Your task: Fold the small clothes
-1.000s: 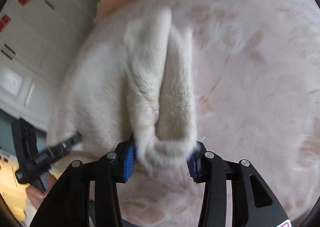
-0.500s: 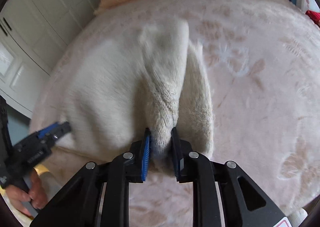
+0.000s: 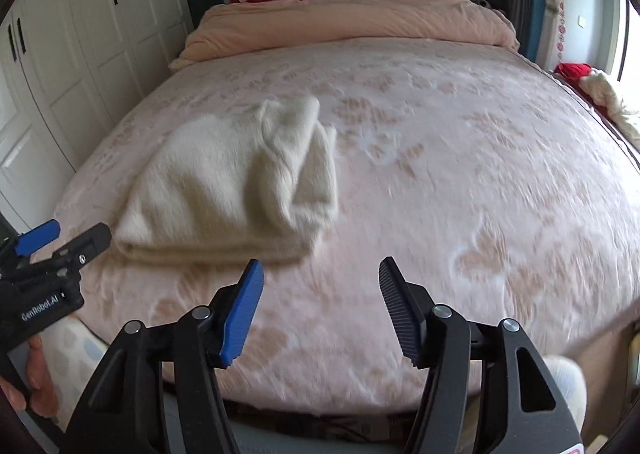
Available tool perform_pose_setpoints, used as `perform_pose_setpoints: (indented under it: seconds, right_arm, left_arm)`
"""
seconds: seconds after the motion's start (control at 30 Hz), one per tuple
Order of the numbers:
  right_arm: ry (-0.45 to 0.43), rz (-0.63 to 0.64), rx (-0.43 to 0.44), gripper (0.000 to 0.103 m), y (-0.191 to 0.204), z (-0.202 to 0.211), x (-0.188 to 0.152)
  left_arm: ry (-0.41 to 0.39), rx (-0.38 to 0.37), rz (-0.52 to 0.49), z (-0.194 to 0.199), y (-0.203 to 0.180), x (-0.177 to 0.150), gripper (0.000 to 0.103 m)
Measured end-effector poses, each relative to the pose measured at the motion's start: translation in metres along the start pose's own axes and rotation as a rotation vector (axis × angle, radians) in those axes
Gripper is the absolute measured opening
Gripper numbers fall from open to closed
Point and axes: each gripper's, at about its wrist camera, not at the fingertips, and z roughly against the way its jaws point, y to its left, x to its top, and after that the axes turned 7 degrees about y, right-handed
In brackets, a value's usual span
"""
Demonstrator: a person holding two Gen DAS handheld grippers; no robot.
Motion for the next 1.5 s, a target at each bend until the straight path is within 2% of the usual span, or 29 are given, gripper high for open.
perform_pose_setpoints:
  seconds: [0.17,0.33,0.47,0.67,0.93,1.3,1.5]
  right_arm:
    - [-0.015,-0.01,-0.022,0.07,0.005,0.001,-0.026]
    - [-0.012,0.006,-0.054,0.072,0.01,-0.004,-0.039]
    - [-0.019,0.013,-0.077,0.072,0.011,-0.009,-0.047]
    - [-0.007,0.021,-0.101,0.073,0.009,-0.017,-0.055]
    - [0.0,0.035,-0.123,0.073,0.012,-0.023,-0.059]
    - [-0.008,0.037,-0.112,0.073,0.013,-0.022,-0.06]
    - [-0.011,0.04,-0.106,0.073,0.014,-0.021,-0.06]
  left_arm:
    - [0.011,0.021,0.011,-0.008,-0.006,-0.025,0.091]
    - [0.003,0.019,0.035,-0.017,-0.004,-0.046,0.091]
    - [-0.02,0.057,0.049,-0.023,0.0,-0.061,0.091]
    - [-0.003,0.04,0.076,-0.028,0.006,-0.064,0.091]
    - [-0.001,0.053,0.055,-0.03,0.003,-0.066,0.09]
    - [-0.018,0.087,0.031,-0.027,-0.005,-0.069,0.09]
    - [-0.014,0.079,0.034,-0.026,-0.007,-0.069,0.088]
